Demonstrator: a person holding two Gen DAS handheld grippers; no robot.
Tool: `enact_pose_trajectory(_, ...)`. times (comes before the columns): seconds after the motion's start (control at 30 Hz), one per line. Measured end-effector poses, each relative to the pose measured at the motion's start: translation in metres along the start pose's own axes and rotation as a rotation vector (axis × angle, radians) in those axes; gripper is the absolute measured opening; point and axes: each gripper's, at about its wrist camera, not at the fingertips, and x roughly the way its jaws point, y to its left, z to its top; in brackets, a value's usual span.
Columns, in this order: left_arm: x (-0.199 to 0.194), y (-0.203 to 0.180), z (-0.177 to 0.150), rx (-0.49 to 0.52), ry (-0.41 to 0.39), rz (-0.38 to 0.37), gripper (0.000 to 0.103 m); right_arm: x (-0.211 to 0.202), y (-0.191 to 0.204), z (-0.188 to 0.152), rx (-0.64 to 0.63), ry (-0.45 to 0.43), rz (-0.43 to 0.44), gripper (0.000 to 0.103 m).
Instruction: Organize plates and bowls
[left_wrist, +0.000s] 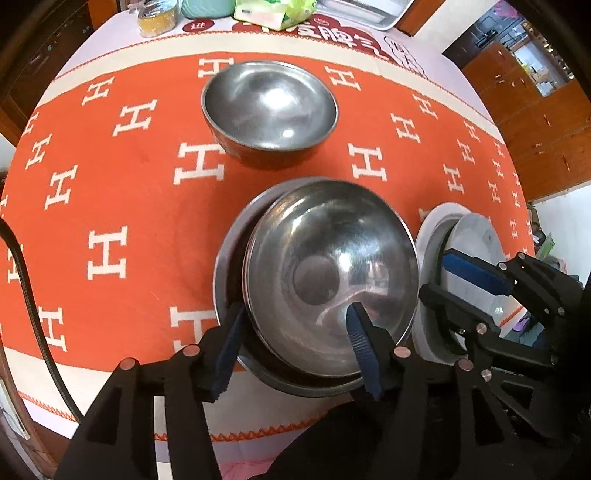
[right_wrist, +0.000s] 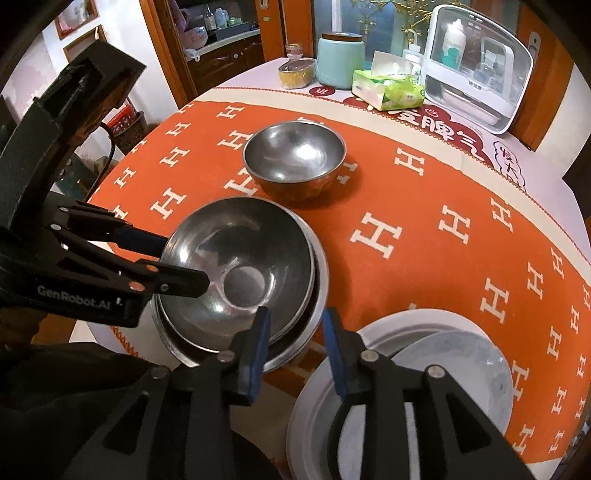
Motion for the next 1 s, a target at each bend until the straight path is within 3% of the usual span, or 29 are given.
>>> enact_pose_trajectory(0.4,-0.036,0.003,0.019,0.004,-0.087,-0.023,0.064,0.000,-0.018,0.023,0.090,-0.047,0.012,0.036)
enact_pose_trajectory(0.7,-0.051,0.016,0.045,-0.036,-0.172,0.034,0.068,0.000,-0.030,0.055,0.149,-0.114,0.001,0.044)
enact_pose_trajectory(1.0,-0.046,0.029,0.064,-0.094,-0.249,0.066,0.069,0.011,-0.041,0.075,0.205,-0.178,0.004,0.046)
